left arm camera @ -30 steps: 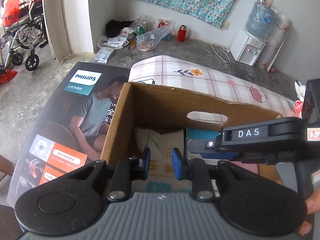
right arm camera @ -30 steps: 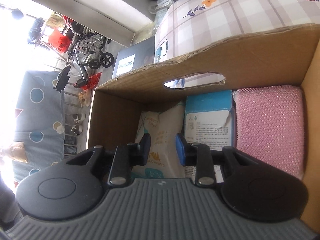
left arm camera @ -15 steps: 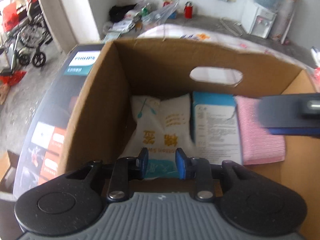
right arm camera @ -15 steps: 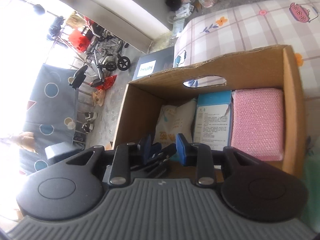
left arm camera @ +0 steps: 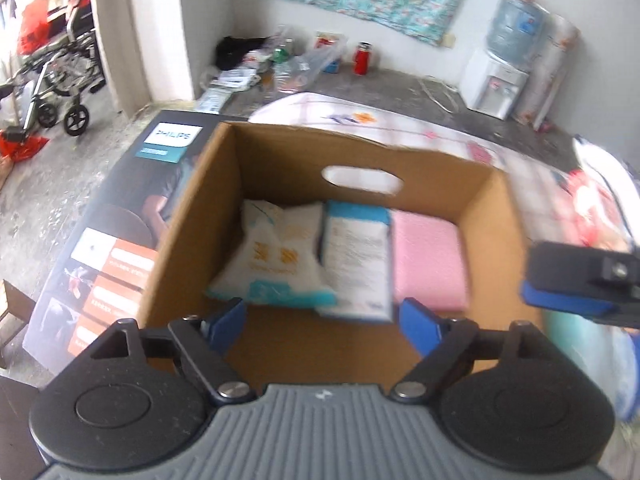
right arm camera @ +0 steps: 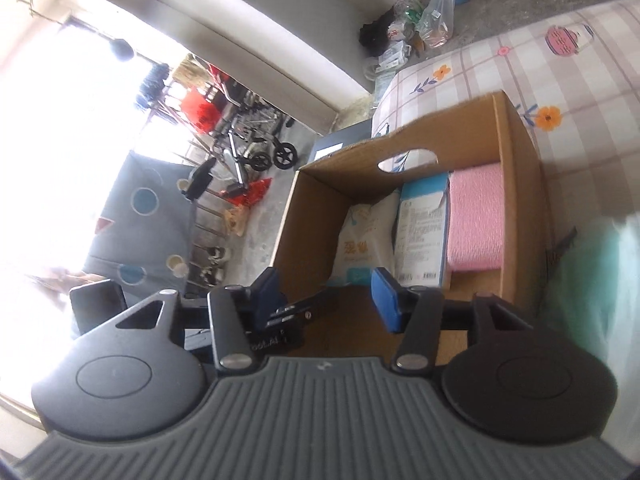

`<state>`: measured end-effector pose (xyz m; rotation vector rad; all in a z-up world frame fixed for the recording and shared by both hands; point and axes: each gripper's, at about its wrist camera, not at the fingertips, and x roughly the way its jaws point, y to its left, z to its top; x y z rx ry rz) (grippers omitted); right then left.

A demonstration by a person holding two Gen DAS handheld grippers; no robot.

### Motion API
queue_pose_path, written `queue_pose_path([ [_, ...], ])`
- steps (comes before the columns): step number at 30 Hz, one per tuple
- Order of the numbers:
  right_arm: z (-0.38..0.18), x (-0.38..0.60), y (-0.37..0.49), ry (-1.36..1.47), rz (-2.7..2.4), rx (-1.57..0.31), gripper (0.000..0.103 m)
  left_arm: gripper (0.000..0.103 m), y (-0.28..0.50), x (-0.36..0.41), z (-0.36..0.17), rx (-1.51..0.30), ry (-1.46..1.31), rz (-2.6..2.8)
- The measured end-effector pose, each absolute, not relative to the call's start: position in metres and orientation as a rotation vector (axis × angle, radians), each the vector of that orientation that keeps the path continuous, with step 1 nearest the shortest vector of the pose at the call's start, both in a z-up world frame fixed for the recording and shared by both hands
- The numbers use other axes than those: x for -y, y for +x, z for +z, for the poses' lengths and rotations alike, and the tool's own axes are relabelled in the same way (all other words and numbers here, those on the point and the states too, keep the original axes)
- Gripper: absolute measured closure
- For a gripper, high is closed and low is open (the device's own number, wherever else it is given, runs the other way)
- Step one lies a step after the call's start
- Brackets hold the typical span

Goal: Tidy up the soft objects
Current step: 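Open the right tool to drop the bag beside the medicine box, then reach the right tool to the blue ZONSEN pad package and close on it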

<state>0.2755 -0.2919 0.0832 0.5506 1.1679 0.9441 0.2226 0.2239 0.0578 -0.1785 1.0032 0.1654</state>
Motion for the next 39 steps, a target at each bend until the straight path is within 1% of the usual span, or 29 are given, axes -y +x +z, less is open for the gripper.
queue_pose_path([
  [3,0.085,0.323,0.258,0.592,0.947,-1.152,0.045,0.017,0.206,-0.196,0.068,-0.98,-0.182,0.121],
  [7,0.091,0.379,0.237,0.625,0.926,-1.086,0.032,0.015,0.182,-0.153,0.075,-0.917,-0.183,0.044],
  [10,0.097,0.428,0.222,0.621,0.874,-1.029,0.029,0.015,0.169,-0.113,0.078,-0.868,-0.134,-0.008],
  [17,0.095,0.546,0.198,0.624,0.713,-0.942,0.028,0.015,0.146,-0.022,0.067,-0.783,-0.083,-0.173],
  [20,0.086,0.591,0.191,0.656,0.645,-0.911,0.028,0.018,0.14,0.014,0.057,-0.753,-0.049,-0.232],
  [23,0.07,0.631,0.192,0.704,0.58,-0.9,0.028,0.024,0.136,0.042,0.047,-0.735,-0.048,-0.295],
  [25,0.057,0.645,0.195,0.73,0.549,-0.911,0.028,0.032,0.136,0.059,0.04,-0.729,-0.047,-0.329],
  [26,0.05,0.651,0.197,0.741,0.538,-0.917,0.028,0.035,0.136,0.067,0.036,-0.729,-0.042,-0.341],
  [28,0.037,0.657,0.204,0.748,0.507,-0.936,0.028,0.045,0.138,0.082,0.026,-0.742,-0.027,-0.359],
  [29,0.029,0.661,0.209,0.745,0.492,-0.947,0.028,0.048,0.14,0.088,0.021,-0.755,-0.018,-0.363],
  [31,0.014,0.664,0.219,0.74,0.463,-0.972,0.028,0.061,0.143,0.098,0.01,-0.78,-0.01,-0.374],
  [32,0.006,0.664,0.225,0.736,0.452,-0.989,0.028,0.064,0.145,0.102,0.006,-0.791,-0.007,-0.378],
  [33,-0.002,0.665,0.23,0.734,0.439,-1.008,0.028,0.068,0.148,0.106,0.002,-0.801,-0.004,-0.377],
  [37,-0.029,0.662,0.247,0.724,0.412,-1.069,0.028,0.08,0.156,0.115,-0.014,-0.84,0.004,-0.364],
  [39,-0.042,0.661,0.254,0.728,0.412,-1.094,0.028,0.082,0.159,0.118,-0.02,-0.856,0.005,-0.369],
])
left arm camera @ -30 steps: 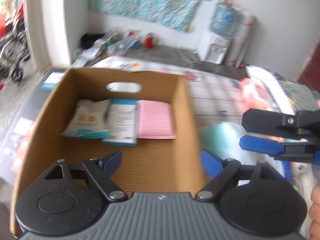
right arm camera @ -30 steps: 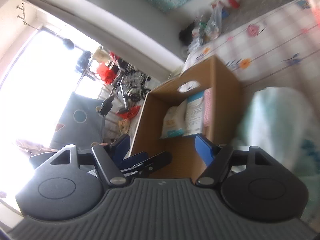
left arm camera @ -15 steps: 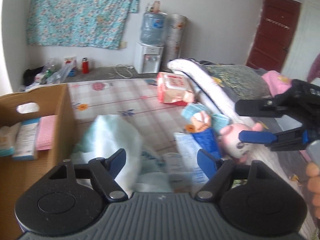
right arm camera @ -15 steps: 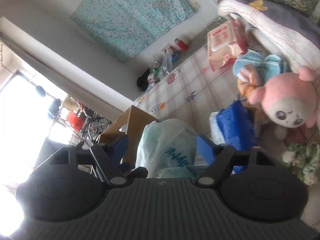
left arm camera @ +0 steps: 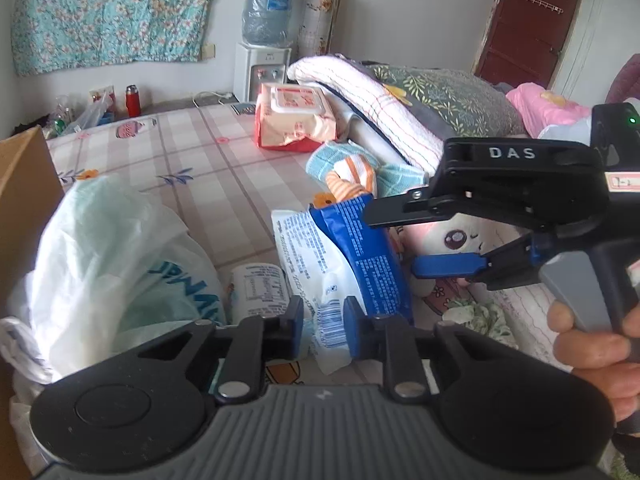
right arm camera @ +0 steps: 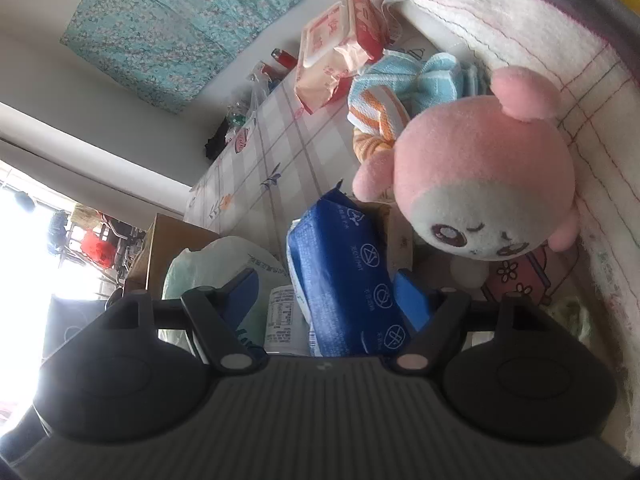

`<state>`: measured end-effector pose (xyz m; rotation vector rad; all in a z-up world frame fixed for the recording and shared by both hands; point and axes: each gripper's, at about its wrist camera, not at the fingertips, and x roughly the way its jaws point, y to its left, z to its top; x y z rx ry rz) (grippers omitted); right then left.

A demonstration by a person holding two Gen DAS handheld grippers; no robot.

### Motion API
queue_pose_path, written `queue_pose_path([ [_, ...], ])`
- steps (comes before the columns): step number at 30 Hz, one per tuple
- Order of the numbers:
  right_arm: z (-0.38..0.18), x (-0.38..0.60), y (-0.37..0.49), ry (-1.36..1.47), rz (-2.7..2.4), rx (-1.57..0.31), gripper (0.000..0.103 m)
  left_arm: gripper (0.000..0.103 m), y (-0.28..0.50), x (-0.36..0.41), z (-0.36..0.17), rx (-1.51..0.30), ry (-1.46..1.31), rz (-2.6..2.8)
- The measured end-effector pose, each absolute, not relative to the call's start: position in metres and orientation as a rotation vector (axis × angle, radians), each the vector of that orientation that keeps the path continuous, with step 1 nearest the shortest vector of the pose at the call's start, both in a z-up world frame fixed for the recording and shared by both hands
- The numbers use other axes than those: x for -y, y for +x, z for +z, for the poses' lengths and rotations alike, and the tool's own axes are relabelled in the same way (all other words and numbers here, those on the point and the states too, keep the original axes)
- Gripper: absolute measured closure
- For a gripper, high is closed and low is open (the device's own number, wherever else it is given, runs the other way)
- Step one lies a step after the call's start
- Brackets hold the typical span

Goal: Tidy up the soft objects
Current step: 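Reach the right tool to the blue ZONSEN pad package and close on it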

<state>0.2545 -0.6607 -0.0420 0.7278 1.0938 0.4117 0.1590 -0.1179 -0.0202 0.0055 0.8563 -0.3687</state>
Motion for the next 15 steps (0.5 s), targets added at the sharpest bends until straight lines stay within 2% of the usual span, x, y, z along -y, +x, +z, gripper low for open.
queue_pose_path([
  [9,-0.08,0.637,0.28,0.744,0.458,-1.202,0.027,0.084,0.166,0.118,-0.029,-0.854,0.014,-0.354],
  [11,-0.082,0.632,0.28,0.732,0.464,-1.192,0.033,0.084,0.166,0.115,-0.03,-0.851,0.005,-0.35],
  [13,-0.08,0.628,0.278,0.684,0.449,-1.183,0.05,0.084,0.167,0.113,-0.031,-0.849,0.003,-0.343],
  [15,-0.076,0.627,0.274,0.675,0.444,-1.178,0.058,0.084,0.167,0.113,-0.029,-0.848,0.002,-0.338],
])
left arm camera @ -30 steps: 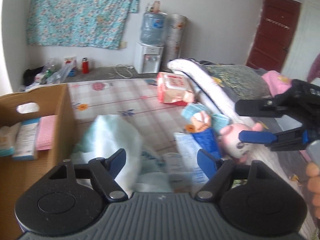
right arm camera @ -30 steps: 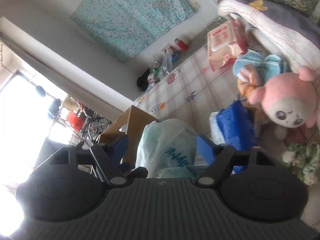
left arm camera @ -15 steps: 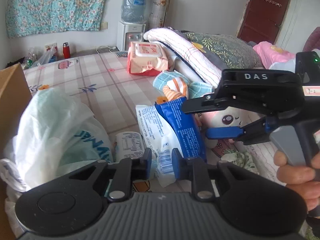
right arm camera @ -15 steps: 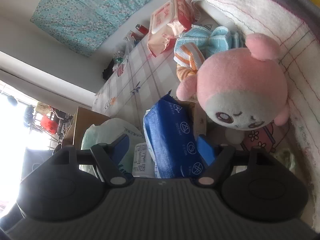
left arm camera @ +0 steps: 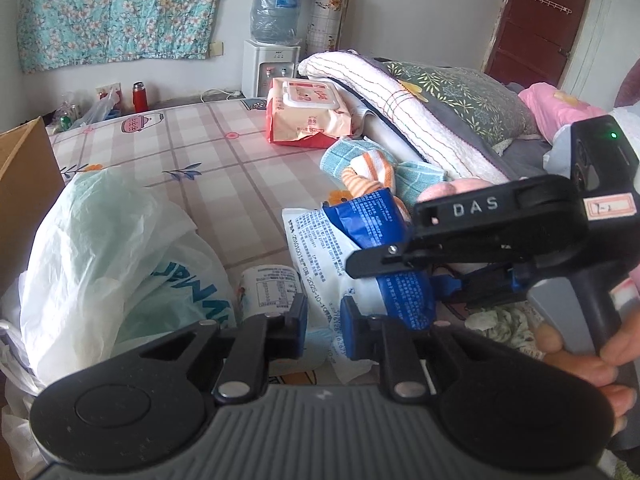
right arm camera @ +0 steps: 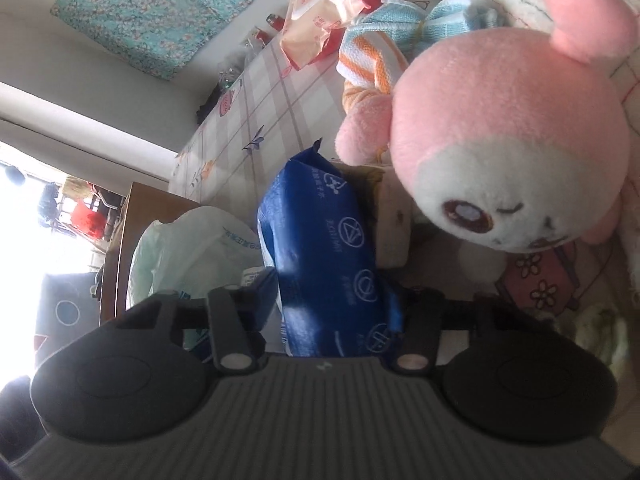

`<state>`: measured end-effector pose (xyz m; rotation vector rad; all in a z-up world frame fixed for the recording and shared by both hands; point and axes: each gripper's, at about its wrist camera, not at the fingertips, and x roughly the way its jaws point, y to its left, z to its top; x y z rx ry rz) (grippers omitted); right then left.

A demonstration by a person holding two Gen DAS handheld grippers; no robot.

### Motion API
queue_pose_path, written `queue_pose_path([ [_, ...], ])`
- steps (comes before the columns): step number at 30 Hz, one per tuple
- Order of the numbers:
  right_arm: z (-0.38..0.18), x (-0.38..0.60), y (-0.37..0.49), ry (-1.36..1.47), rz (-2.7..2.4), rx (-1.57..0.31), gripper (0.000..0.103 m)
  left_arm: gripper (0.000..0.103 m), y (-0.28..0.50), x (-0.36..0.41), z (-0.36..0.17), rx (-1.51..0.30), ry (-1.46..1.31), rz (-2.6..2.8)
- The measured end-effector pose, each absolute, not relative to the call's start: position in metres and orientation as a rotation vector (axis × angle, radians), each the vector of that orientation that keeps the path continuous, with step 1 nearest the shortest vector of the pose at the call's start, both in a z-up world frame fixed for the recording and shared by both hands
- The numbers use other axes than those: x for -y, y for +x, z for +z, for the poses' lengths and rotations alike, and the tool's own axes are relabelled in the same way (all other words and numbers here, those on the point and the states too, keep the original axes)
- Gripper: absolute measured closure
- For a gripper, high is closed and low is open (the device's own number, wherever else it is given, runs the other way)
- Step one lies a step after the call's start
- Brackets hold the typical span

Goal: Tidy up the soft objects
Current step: 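Reach the right tool to the blue ZONSEN pad package and close on it, then lift the blue package with the right tool and carry it over the box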

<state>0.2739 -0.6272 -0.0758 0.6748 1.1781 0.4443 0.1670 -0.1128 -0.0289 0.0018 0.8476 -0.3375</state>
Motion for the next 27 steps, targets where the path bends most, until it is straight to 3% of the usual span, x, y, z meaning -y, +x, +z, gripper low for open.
queue_pose_path([
  [7,-0.044,0.623,0.266,0.604,0.452,-1.125,0.073,0.079,0.152,0.103,-0.015,-0.836,-0.011,-0.346],
  [10,-0.02,0.623,0.26,0.512,0.461,-1.091,0.075,0.079,0.141,0.095,-0.006,-0.828,-0.036,-0.363],
  [22,0.022,0.628,0.213,0.154,0.326,-1.135,0.071,0.075,0.094,0.066,0.0,-0.828,-0.098,-0.441],
  [27,0.009,0.609,0.204,0.195,0.34,-1.169,0.069,0.075,0.085,0.063,-0.006,-0.844,-0.11,-0.462],
])
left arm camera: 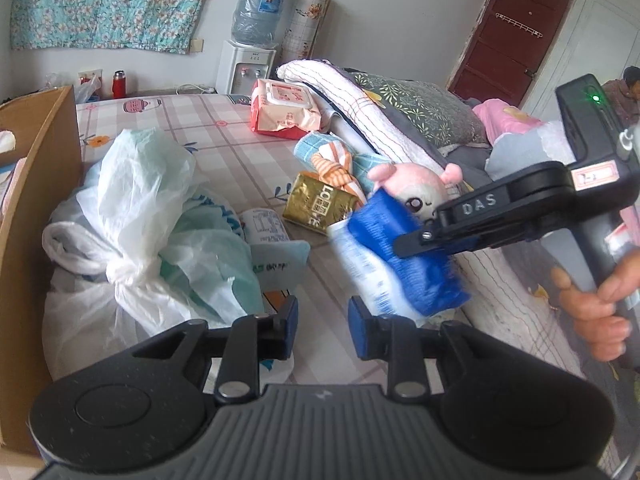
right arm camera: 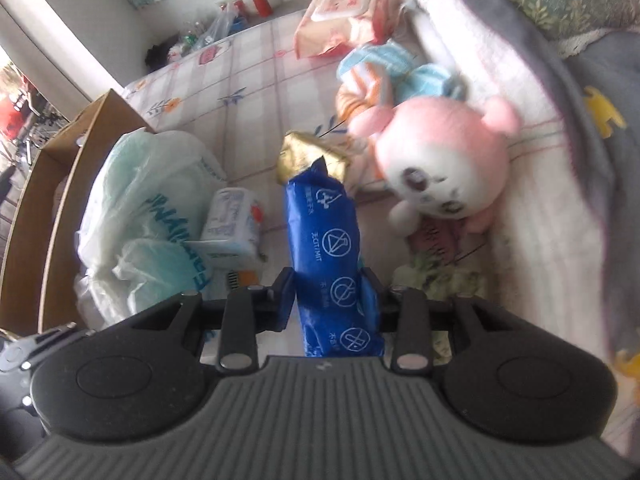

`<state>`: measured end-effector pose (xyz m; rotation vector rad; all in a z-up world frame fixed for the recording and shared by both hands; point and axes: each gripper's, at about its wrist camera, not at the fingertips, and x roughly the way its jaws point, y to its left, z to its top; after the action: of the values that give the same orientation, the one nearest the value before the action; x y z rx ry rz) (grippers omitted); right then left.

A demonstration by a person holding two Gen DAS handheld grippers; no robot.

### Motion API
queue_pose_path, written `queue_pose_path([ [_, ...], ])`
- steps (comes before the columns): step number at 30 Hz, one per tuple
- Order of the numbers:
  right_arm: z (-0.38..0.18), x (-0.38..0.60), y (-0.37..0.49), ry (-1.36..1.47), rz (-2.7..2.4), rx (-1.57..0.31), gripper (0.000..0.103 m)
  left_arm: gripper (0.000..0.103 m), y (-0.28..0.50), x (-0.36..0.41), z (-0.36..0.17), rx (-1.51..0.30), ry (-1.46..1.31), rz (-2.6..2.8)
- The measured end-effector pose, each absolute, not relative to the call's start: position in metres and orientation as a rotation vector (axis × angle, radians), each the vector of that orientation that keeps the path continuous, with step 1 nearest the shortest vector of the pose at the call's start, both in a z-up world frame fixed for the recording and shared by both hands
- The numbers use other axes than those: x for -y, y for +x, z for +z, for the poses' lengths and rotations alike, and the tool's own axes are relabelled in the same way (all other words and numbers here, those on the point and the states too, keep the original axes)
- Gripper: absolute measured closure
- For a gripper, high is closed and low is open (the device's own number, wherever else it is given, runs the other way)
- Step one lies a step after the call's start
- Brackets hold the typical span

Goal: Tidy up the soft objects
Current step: 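Lift the blue package with the right tool and carry it over the box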

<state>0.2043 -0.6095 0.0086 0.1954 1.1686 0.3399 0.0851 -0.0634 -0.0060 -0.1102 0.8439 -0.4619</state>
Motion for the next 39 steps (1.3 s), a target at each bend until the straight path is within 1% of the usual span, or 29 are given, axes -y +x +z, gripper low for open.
queue_pose_path([
  [3,0.007,0.604,0.2,0.29,0.405,-1.166,0.068,0.075,0.081,0.062,-0.008,-0.855,-0.112,-0.48],
  [5,0.006,0.604,0.199,0.363,0.456,-1.17,0.066,0.074,0.081,0.06,-0.01,-0.867,-0.126,-0.496],
  [7,0.003,0.605,0.2,0.431,0.51,-1.179,0.061,0.072,0.081,0.057,-0.011,-0.883,-0.158,-0.511],
  [8,0.001,0.607,0.2,0.467,0.531,-1.191,0.061,0.071,0.081,0.055,-0.012,-0.89,-0.18,-0.518],
  [12,-0.006,0.614,0.204,0.535,0.55,-1.204,0.06,0.063,0.082,0.053,-0.011,-0.896,-0.23,-0.537],
  [14,-0.005,0.622,0.208,0.55,0.536,-1.186,0.056,0.058,0.083,0.055,-0.008,-0.886,-0.234,-0.546],
  [15,-0.006,0.625,0.211,0.566,0.528,-1.183,0.051,0.056,0.084,0.056,-0.007,-0.881,-0.232,-0.546],
  [18,-0.015,0.635,0.221,0.621,0.501,-1.202,0.039,0.055,0.087,0.064,-0.002,-0.857,-0.204,-0.533],
  [19,-0.019,0.637,0.224,0.633,0.492,-1.214,0.037,0.054,0.089,0.067,-0.002,-0.85,-0.185,-0.524],
  [23,-0.035,0.637,0.23,0.63,0.455,-1.273,0.037,0.054,0.101,0.089,-0.003,-0.839,-0.064,-0.493],
  [28,-0.036,0.64,0.231,0.615,0.44,-1.299,0.036,0.054,0.123,0.11,-0.014,-0.871,0.034,-0.439],
  [31,-0.036,0.643,0.23,0.602,0.435,-1.318,0.033,0.054,0.136,0.115,-0.021,-0.897,0.042,-0.436],
  [34,-0.044,0.646,0.232,0.64,0.442,-1.342,0.033,0.054,0.147,0.118,-0.028,-0.94,0.04,-0.433],
  [36,-0.051,0.646,0.235,0.653,0.43,-1.35,0.033,0.056,0.153,0.118,-0.035,-0.997,0.004,-0.428],
  [39,-0.059,0.646,0.238,0.674,0.426,-1.35,0.032,0.056,0.152,0.117,-0.035,-1.032,-0.041,-0.465],
])
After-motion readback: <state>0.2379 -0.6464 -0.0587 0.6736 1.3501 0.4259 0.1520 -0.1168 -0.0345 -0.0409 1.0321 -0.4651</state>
